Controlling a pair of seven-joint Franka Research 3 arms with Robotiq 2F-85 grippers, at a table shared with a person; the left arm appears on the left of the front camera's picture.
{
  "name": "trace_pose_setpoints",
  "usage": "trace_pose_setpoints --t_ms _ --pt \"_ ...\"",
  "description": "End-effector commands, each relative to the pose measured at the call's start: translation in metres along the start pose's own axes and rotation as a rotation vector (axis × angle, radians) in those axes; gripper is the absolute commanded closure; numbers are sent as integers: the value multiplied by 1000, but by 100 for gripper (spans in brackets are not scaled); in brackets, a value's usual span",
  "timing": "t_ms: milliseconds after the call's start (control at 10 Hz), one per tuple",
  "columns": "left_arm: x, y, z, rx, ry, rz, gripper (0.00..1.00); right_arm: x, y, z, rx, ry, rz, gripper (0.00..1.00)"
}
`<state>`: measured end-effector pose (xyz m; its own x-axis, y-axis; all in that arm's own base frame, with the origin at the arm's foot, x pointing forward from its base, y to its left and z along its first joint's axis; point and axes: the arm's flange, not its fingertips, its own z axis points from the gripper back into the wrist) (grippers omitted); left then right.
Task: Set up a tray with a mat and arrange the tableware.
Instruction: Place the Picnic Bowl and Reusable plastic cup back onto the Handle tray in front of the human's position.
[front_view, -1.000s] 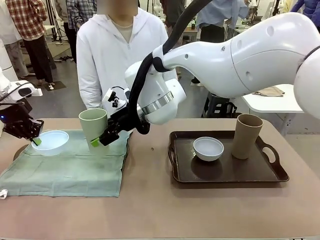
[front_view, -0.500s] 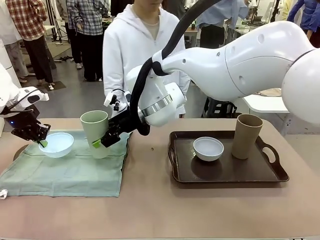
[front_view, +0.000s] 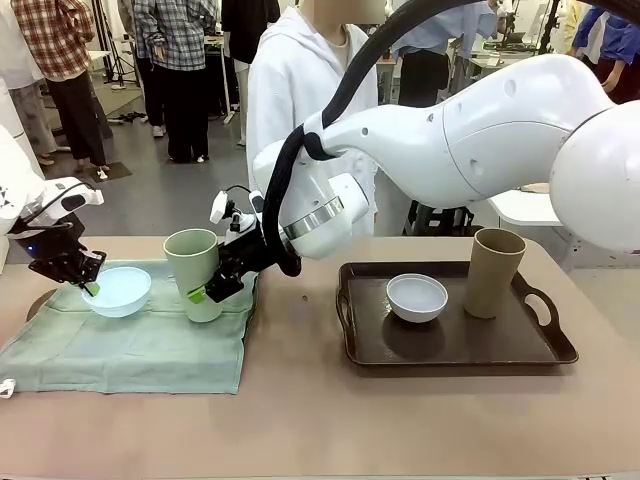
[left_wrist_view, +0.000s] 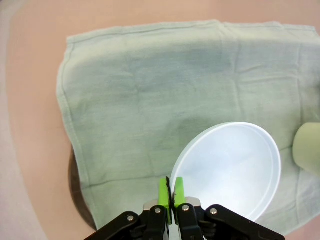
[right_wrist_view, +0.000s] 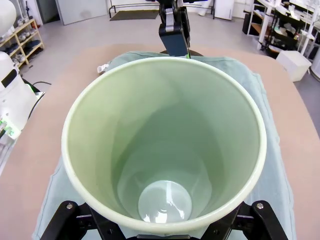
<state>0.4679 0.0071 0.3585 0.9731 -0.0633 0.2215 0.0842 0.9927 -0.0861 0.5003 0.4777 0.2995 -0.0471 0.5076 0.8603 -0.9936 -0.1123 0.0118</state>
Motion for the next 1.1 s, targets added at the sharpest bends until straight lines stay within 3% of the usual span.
trace_pose_setpoints --t_ms 0,100,200,300,400,500,600,800,900,1000 --pt "3 4 -9 -16 7 -20 86 -3 -3 1 -4 -14 17 17" --pt "4 6 -11 -18 22 -16 86 -3 -5 1 -6 -14 11 17" --pt "4 7 -14 -21 30 -10 76 -4 -3 1 -4 -14 9 17" --pt "5 9 -15 -17 38 -6 75 -4 -4 1 -5 -14 5 17" --pt "4 7 -15 -7 44 -3 16 -4 -3 2 -8 -5 -4 0" --pt "4 8 -15 -2 50 -1 15 -3 -2 3 -22 26 -21 0" --pt "3 8 -14 2 55 -1 0 -2 -1 7 -47 82 -62 0" --pt "1 8 -10 -5 65 -2 0 4 4 21 -35 175 -129 0" --pt "0 7 -5 -12 68 -9 31 8 8 28 -34 209 -150 0" --pt "-3 5 3 -18 75 -17 22 11 11 37 -48 247 -171 0"
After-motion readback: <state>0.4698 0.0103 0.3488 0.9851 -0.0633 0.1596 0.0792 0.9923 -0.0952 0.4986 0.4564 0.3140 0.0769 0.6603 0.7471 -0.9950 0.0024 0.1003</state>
